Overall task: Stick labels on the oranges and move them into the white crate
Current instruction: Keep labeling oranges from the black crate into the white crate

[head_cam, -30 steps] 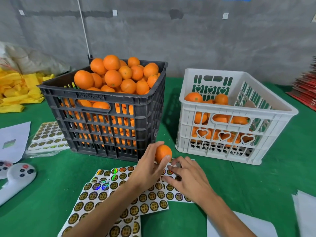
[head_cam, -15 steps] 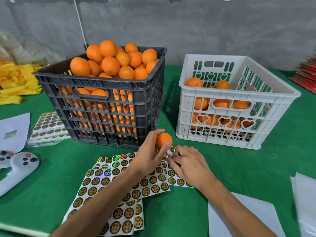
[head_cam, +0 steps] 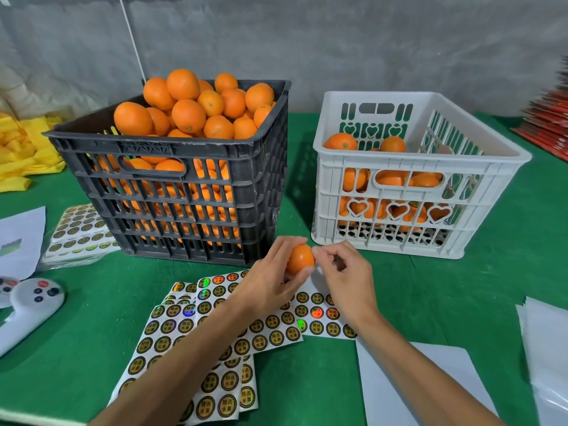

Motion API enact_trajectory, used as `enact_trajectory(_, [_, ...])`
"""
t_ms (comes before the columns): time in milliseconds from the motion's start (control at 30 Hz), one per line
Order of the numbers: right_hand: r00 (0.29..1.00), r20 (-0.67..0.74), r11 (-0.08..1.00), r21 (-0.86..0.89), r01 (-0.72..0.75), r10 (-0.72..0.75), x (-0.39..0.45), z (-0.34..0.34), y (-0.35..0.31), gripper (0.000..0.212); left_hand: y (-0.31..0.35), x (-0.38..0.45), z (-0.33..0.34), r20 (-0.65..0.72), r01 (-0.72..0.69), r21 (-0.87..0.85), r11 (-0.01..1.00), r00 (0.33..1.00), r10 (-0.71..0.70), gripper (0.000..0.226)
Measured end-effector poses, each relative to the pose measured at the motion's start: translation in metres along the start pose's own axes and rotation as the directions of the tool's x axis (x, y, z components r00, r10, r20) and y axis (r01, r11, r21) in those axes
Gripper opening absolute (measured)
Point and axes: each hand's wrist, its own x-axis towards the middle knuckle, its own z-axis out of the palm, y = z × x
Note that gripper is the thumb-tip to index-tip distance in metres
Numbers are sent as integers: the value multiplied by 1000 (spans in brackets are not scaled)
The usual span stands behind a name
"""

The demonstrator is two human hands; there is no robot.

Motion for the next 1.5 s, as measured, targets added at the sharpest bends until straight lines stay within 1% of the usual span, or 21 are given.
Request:
enact_trajectory(67, [1000, 25, 996, 86, -18, 16, -2, 1, 0, 13, -2, 0, 0, -1, -6, -6, 1000, 1000, 6, 51])
enact_trajectory(100, [999, 39, 994, 106, -22, 18, -2, -1, 1, 20, -3, 0, 0, -5, -6, -9, 1000, 1000, 6, 50])
enact_trajectory(167, [996, 91, 992, 121, -25, 14, -3, -4, 2, 48, -6, 1, 1, -21, 2, -16, 1000, 1000, -3, 48])
enact_trajectory(200, [993, 115, 991, 125, -34, 20, -4, -4, 2, 57, -7, 1, 1, -32, 4, -23, 1000, 999, -5, 46])
enact_trajectory(300, [991, 120, 990, 125, -71, 56, -6, -1, 1, 65, -9, 2, 2, -45, -5, -28, 1000, 999, 4, 41])
enact_trajectory(367, [992, 112, 992, 104, -67, 55, -8, 1, 3, 61, -8, 3, 0, -52, 9, -67, 998, 999, -12, 37])
enact_trajectory(467, [993, 106, 996, 71, -54, 46, -7, 2, 5, 42, -2, 9, -10, -84, -3, -134, 991, 996, -8, 31])
enact_trajectory(600, [993, 113, 998, 47, -50, 44, -5, 3, 4, 34, 25, 36, -37, -212, -115, -150, 982, 974, 82, 33])
enact_trajectory(667, [994, 104, 998, 47, -29, 24, -5, 3, 1, 31, 49, 59, -53, -257, -115, -149, 982, 964, 74, 35])
enact_trajectory(733, [996, 90, 1000, 30, -11, 8, -5, 2, 0, 34, 73, 87, -66, -319, -141, -115, 983, 943, 98, 40])
enact_trajectory(800, [996, 86, 1000, 20, -23, 22, -5, 2, 0, 40, 97, 115, -74, -385, -182, -110, 977, 914, 127, 52])
enact_trajectory(867, [994, 101, 999, 7, -51, 50, -6, 1, -1, 46, 118, 142, -78, -439, -188, -102, 977, 890, 126, 61])
enact_trajectory(933, [989, 120, 996, -11, -90, 90, -5, 1, -2, 54, 138, 168, -77, -441, -145, -92, 985, 893, 90, 64])
enact_trajectory(1000, [984, 136, 993, -19, -114, 116, -5, 1, -4, 56, 154, 189, -72, -396, -90, -60, 994, 916, 59, 62])
enact_trajectory(1100, [981, 154, 993, -33, -115, 118, -7, 0, -5, 61, 161, 203, -64, -280, -5, 56, 998, 960, 21, 50])
enact_trajectory(1167, [977, 169, 992, -33, -125, 128, -7, -1, -5, 64, 154, 203, -68, -244, -7, 126, 992, 969, 38, 38])
enact_trajectory(1233, [975, 176, 990, -28, -136, 139, -5, 0, -3, 67, 141, 200, -84, -251, -27, 210, 977, 965, 81, 27])
enact_trajectory(1333, [971, 193, 990, -41, -135, 141, -3, 3, -1, 69, 117, 200, -129, -299, 40, 422, 906, 949, 98, 20])
enact_trajectory(1400, [964, 219, 989, -50, -141, 148, -3, 4, 1, 73, 101, 201, -163, -309, 131, 498, 857, 950, 35, 17])
enact_trajectory(1433, [960, 232, 988, -62, -145, 155, -3, 4, 1, 74, 90, 201, -178, -320, 188, 503, 844, 947, -20, 17])
enact_trajectory(1500, [956, 245, 986, -95, -139, 159, -3, 4, 1, 74, 67, 199, -203, -307, 310, 480, 820, 936, -174, 18])
